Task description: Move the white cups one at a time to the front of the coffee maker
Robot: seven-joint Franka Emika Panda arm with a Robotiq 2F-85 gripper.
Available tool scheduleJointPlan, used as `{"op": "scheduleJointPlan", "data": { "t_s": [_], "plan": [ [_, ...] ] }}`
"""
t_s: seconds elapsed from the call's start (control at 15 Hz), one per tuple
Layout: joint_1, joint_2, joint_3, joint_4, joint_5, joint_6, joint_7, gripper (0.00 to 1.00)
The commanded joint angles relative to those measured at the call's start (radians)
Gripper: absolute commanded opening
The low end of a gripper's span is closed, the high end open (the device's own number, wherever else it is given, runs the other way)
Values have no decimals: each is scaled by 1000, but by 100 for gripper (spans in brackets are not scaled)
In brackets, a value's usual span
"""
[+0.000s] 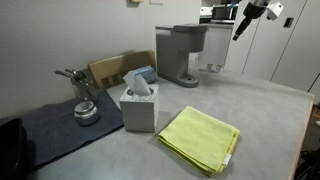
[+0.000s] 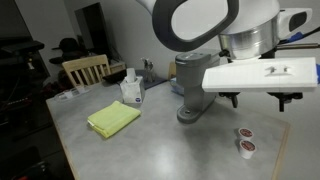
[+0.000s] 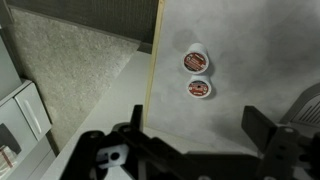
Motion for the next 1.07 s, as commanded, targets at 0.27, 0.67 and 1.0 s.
{"op": "scheduleJointPlan", "data": {
  "t_s": [0.27,0.67,1.0],
  "plan": [
    [-136,85,143,71,-216,-61,164,100],
    [-189,175,201,164,-257,-84,186,100],
    [-229,252,246,240,-245,-134,175,100]
  ]
}}
